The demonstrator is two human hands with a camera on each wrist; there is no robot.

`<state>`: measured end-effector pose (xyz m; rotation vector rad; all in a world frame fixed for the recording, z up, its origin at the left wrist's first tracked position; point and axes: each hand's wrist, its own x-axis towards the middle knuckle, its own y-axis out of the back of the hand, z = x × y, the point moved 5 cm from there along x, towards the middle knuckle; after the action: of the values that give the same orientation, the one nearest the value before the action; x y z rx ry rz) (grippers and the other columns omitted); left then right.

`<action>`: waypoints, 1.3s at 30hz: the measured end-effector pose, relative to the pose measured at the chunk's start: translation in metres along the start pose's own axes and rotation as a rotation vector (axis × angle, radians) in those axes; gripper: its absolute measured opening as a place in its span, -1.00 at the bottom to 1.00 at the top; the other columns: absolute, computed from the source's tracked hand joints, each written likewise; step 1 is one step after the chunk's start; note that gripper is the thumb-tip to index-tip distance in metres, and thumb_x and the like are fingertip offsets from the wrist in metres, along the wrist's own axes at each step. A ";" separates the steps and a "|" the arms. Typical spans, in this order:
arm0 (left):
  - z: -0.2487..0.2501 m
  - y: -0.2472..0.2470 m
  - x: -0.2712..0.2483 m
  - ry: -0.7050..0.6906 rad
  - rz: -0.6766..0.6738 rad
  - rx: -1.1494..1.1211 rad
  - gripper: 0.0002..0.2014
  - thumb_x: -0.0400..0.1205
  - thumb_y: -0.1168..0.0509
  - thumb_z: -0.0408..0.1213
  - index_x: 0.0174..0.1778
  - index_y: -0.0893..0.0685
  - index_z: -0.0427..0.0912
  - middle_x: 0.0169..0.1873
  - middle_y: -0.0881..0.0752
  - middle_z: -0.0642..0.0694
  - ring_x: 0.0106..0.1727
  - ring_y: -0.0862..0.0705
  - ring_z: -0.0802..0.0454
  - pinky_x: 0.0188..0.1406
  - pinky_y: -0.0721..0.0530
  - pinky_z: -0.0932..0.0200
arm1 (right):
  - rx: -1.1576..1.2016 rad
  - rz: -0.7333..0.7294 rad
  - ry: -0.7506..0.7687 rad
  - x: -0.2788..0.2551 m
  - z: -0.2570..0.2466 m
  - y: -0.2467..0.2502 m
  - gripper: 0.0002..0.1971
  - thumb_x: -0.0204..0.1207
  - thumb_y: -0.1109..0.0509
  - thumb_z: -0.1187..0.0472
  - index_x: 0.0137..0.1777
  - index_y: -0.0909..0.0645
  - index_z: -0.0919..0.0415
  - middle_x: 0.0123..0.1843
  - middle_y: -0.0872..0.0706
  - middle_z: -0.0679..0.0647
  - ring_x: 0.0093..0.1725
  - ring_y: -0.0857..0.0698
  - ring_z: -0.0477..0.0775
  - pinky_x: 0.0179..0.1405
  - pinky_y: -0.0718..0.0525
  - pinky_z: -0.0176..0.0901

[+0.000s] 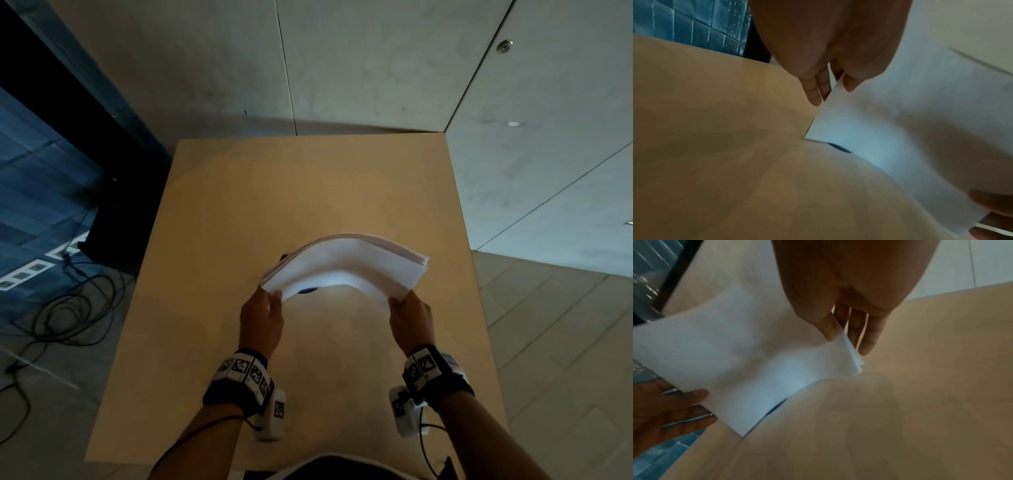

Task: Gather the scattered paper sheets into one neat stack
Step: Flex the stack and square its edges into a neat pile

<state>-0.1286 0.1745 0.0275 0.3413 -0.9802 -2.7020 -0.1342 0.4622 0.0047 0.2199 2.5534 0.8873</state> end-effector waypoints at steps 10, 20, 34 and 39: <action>0.061 0.034 0.024 -0.256 -0.050 0.257 -0.73 0.73 -0.17 -0.34 0.29 -0.63 -0.34 0.03 -0.78 -0.36 0.04 -0.75 -0.32 -0.03 -0.60 0.11 | 0.059 -0.310 -0.174 0.004 0.025 -0.008 -0.60 0.39 -0.38 0.21 0.24 -0.64 0.28 -0.02 -0.80 0.22 -0.10 -0.79 0.28 0.02 -0.76 0.25; 0.160 0.071 0.037 -0.528 -0.299 0.734 -0.64 0.59 -0.18 -0.45 0.29 -0.58 -0.09 0.06 -0.76 -0.16 -0.01 -0.74 -0.24 -0.06 -0.75 -0.11 | 0.088 -0.081 0.214 -0.010 -0.050 0.076 -0.11 0.40 -0.55 0.19 0.64 -0.11 -0.06 0.57 -0.36 0.03 0.50 -0.41 0.07 0.46 -0.44 0.14; 0.149 0.077 0.021 -0.522 -0.239 0.447 -0.58 0.67 -0.24 -0.20 0.46 -0.45 0.14 0.28 -0.68 0.06 0.23 -0.67 -0.02 0.19 -0.67 -0.01 | 0.186 -0.285 0.246 -0.024 -0.070 0.035 -0.73 0.53 -0.39 0.06 0.15 -0.73 0.14 0.08 -0.82 0.09 0.10 -0.76 0.12 0.19 -0.70 0.21; 0.056 0.059 0.019 0.066 -0.332 -0.344 -0.09 0.41 -0.57 -0.05 0.62 -0.20 0.16 0.53 -0.45 -0.02 0.47 -0.52 -0.05 0.46 -0.53 -0.20 | 0.271 -0.435 0.173 -0.018 -0.054 0.027 -0.72 0.47 -0.42 0.06 0.15 -0.74 0.07 0.12 -0.83 0.05 0.16 -0.77 0.10 0.29 -0.66 0.26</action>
<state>-0.1545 0.1581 0.1055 0.5599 -0.4568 -3.0612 -0.1420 0.4486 0.0660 -0.3376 2.7179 0.4116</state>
